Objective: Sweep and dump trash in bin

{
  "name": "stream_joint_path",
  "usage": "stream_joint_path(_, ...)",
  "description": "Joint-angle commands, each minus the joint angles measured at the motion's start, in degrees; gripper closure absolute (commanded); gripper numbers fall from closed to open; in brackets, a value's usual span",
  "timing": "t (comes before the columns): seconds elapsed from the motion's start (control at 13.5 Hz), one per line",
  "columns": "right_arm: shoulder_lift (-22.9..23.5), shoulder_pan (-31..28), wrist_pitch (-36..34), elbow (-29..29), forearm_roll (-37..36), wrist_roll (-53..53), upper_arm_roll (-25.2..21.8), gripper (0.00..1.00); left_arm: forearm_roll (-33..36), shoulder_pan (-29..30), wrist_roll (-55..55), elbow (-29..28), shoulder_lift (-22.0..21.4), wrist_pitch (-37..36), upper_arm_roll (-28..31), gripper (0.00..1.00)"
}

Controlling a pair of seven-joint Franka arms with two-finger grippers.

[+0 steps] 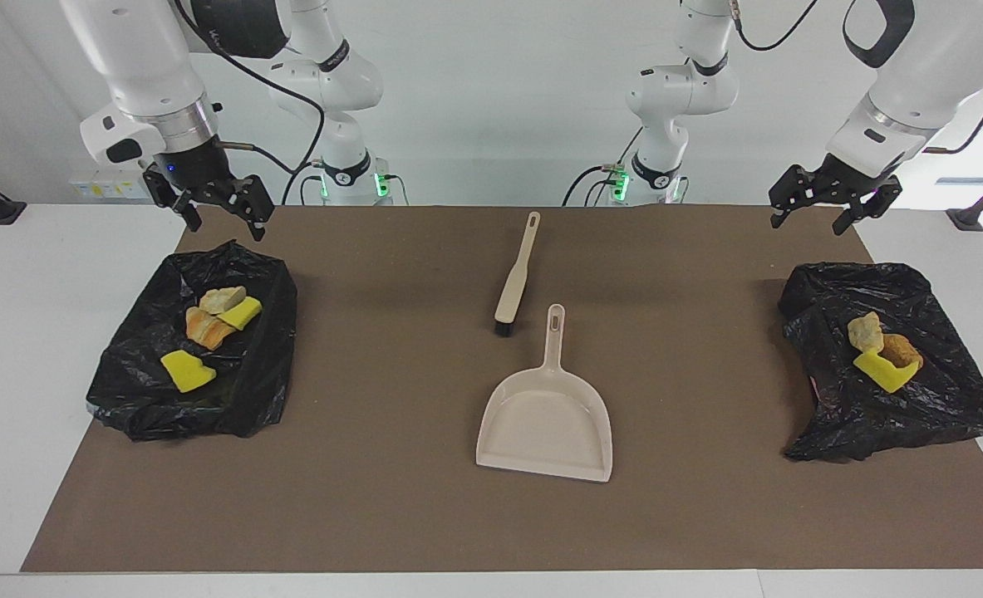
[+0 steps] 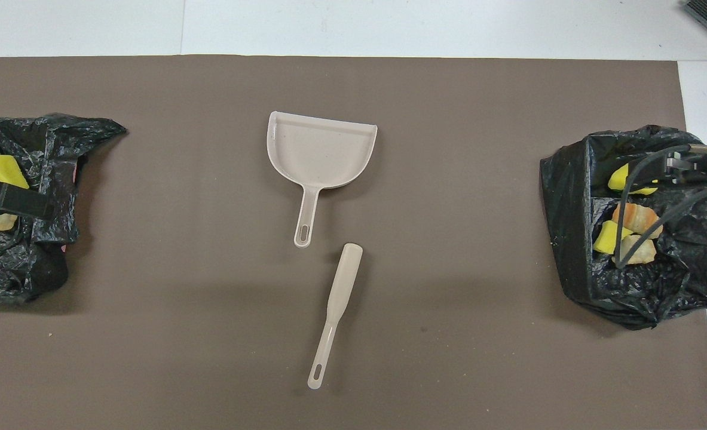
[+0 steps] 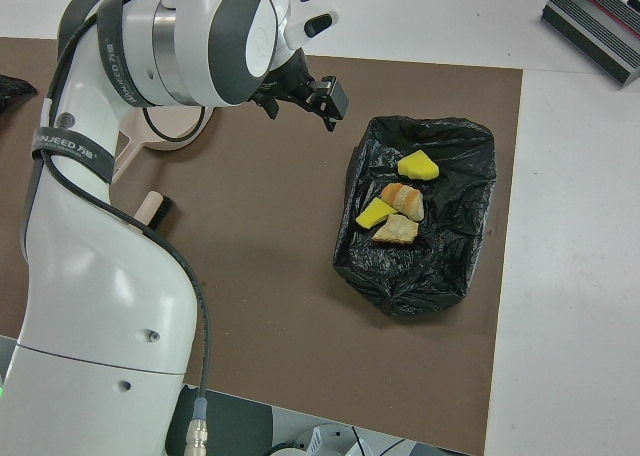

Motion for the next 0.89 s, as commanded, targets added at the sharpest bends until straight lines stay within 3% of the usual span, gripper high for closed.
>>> stream_joint_path(0.0,-0.7,-0.2,0.0,-0.4,0.4,-0.3,-0.1,0.00,-0.6,0.3,-0.5,1.7,0.9,-0.7,-0.1,0.00)
stream_joint_path(0.82,-0.7,-0.2,0.0,-0.5,0.3,-0.3,-0.1,0.00,-0.5,0.5,-0.4,1.2,0.5,-1.3,0.0,0.00)
